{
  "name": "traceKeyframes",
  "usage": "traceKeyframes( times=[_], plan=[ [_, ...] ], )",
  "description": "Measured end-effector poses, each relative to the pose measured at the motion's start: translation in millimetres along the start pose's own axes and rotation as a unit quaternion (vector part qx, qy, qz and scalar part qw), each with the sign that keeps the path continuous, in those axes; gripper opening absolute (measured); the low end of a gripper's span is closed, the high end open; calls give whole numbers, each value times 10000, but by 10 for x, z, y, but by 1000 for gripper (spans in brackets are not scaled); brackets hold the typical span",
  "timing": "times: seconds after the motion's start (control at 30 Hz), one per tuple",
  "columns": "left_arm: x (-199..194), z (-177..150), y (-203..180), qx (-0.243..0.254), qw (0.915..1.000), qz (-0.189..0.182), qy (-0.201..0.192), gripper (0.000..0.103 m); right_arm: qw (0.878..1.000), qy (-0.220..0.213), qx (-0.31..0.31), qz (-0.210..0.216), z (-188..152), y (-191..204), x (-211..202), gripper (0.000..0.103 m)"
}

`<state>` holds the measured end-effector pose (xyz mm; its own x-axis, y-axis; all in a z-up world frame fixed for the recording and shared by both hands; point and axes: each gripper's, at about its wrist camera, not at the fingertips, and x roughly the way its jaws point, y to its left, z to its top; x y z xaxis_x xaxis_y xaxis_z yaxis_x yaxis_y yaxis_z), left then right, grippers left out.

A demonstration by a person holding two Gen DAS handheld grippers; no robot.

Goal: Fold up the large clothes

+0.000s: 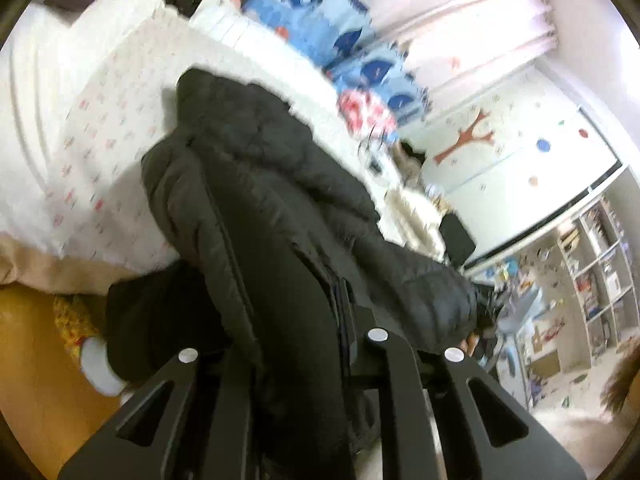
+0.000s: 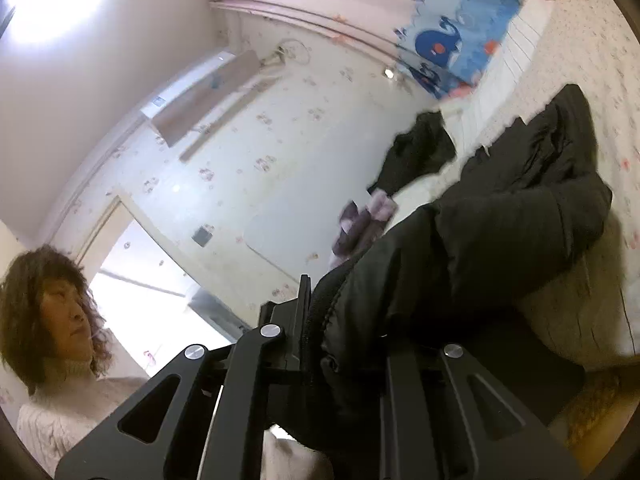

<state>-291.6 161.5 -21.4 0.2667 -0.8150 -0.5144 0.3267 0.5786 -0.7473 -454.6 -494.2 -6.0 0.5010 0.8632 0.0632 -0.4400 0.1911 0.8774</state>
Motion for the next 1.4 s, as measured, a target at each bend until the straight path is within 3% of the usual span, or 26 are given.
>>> traceKeyframes(
  times=[0.13,0.27,0.4,0.53,0.77,1.13,1.4],
  plan=[
    [274,-295,462,-429,9968,268,614,14,9968,343,635,-335,-395,-379,-151,13],
    [236,-336,603,-722,9967,-116,346,14,9970,120,752,-112,-538,-439,-273,13],
    [70,-93,477,-626,9969,-445,-166,14,9991,-147,281,295,-188,-202,-204,13],
    [-129,228,393,-717,9900,-789,-921,14,9973,-349,-23,647,206,-60,-48,13],
    [-124,729,268,-752,9816,-1009,-1439,14,9941,-675,-162,831,778,-40,124,13],
    [289,2000,209,-689,9759,-1001,-1814,14,9928,-1146,7,355,1805,-265,477,13],
    [991,2734,581,-1179,9702,-908,-1914,14,9828,-1632,785,-372,2393,-1132,749,13]
  ],
)
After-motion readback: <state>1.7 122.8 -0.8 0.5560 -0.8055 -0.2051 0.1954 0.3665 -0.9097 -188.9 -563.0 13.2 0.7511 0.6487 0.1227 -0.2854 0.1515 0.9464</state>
